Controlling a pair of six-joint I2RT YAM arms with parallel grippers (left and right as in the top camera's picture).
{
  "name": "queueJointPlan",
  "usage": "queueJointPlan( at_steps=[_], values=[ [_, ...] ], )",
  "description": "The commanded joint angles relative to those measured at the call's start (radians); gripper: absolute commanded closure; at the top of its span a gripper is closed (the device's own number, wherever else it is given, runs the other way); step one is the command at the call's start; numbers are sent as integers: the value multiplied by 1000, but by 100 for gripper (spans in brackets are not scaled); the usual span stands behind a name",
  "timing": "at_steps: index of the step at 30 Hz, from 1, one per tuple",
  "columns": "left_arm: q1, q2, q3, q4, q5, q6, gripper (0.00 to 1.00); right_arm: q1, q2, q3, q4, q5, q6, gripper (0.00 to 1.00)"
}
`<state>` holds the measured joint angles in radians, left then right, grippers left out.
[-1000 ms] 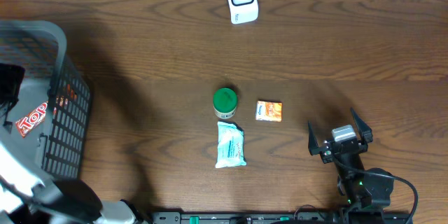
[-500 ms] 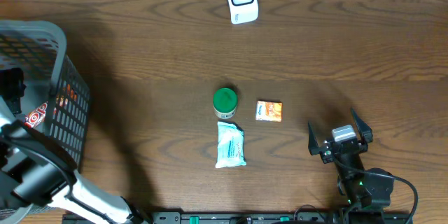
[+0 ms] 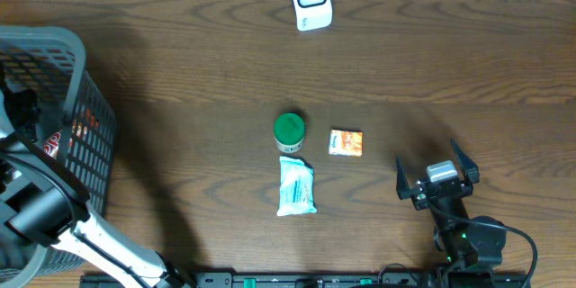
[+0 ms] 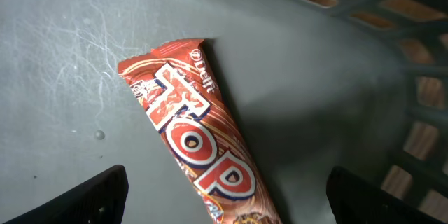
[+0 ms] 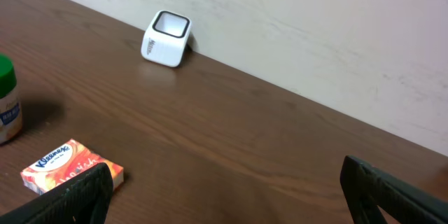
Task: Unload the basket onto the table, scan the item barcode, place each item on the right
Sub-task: 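Reach the left gripper into the basket and grasp the red TOP bar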
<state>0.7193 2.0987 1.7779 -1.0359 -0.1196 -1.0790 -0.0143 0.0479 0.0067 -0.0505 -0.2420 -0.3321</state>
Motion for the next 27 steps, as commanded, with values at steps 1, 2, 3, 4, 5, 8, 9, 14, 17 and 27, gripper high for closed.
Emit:
queueJointPlan(
  at_steps=[1, 2, 3, 4, 5, 8, 9, 14, 17, 27],
  values=[
    [4, 43, -7, -2, -28, -42, 9, 15, -2, -1, -5, 1, 14, 1],
    [4, 53, -7, -2, -27, -42, 9, 15, -2, -1, -5, 1, 14, 1],
    [4, 70, -7, -3, -28, -42, 9, 15, -2, -1, -5, 1, 14, 1],
    [4, 80, -10, -2, -29, -42, 9, 15, -2, -1, -5, 1, 14, 1],
    [5, 87, -14, -1, -28, -42, 9, 15, -2, -1, -5, 1, 14, 1],
    [5, 108, -30, 3, -28, -45, 9, 15, -2, -1, -5, 1, 14, 1],
    [5, 115, -35, 6, -28, -45, 9, 15, -2, -1, -5, 1, 14, 1],
    [5, 130, -57, -2, -28, -45, 54, 15, -2, -1, -5, 1, 14, 1],
    [5, 129, -59, -43, -28, -39, 79, 15, -2, -1, -5, 1, 14, 1],
    [53, -120, -39, -175, -31, 16, 93, 15, -2, -1, -6, 1, 14, 1]
  ],
)
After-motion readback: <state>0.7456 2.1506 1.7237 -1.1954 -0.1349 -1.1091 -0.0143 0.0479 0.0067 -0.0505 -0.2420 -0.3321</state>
